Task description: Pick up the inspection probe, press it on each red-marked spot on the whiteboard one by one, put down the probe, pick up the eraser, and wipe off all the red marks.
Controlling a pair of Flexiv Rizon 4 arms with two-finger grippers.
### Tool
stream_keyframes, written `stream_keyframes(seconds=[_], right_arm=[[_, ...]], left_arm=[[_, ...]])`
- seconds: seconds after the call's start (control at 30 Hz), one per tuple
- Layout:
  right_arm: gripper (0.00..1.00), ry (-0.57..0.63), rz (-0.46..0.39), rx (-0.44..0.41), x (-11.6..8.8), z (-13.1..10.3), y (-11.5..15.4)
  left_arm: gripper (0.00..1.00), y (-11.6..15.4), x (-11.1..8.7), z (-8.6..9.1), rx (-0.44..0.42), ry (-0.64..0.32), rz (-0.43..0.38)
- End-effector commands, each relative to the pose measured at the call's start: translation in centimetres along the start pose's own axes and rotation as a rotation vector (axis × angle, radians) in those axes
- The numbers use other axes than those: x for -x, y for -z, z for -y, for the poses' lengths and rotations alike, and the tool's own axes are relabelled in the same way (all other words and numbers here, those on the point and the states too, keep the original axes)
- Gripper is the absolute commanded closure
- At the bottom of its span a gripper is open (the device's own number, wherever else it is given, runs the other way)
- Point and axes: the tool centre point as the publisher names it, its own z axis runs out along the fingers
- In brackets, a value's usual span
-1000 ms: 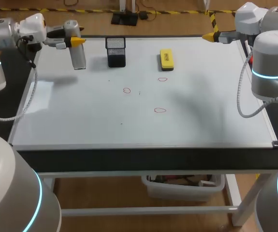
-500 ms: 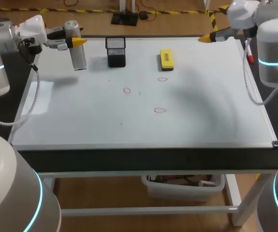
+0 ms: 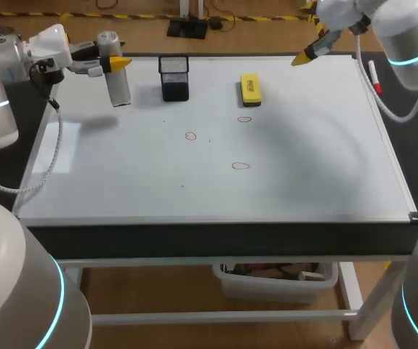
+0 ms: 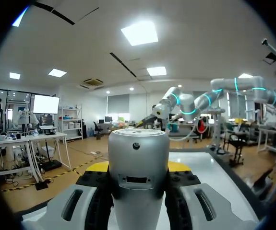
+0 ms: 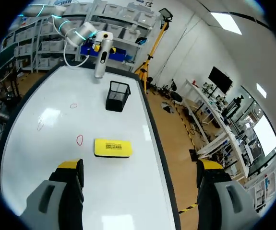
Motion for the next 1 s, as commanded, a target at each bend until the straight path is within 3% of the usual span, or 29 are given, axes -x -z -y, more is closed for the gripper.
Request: stream_keyframes(seconds=[0.03, 0.07, 0.13, 1.0], right_arm=[[0.00, 0.605, -0.840, -0.496, 0.84, 0.22, -0.53], [0.00, 0.632, -0.819, -0.525, 1.02, 0.34, -0.52], [0.00, 0.587, -0.736, -0.496, 1.74, 0.03, -0.21], [0.00, 0.587, -0.736, -0.496, 1.74, 0.03, -0.21]], left_arm=[[1.00, 0.01, -0.26, 0.18, 0.000, -0.003, 0.009], [1.00, 0.01, -0.26, 0.18, 0.000, -0.003, 0.009], [1.00, 0.01, -0.26, 0.18, 0.000, -0.003, 0.009], [1.00, 0.01, -0.26, 0.18, 0.000, -0.003, 0.009]])
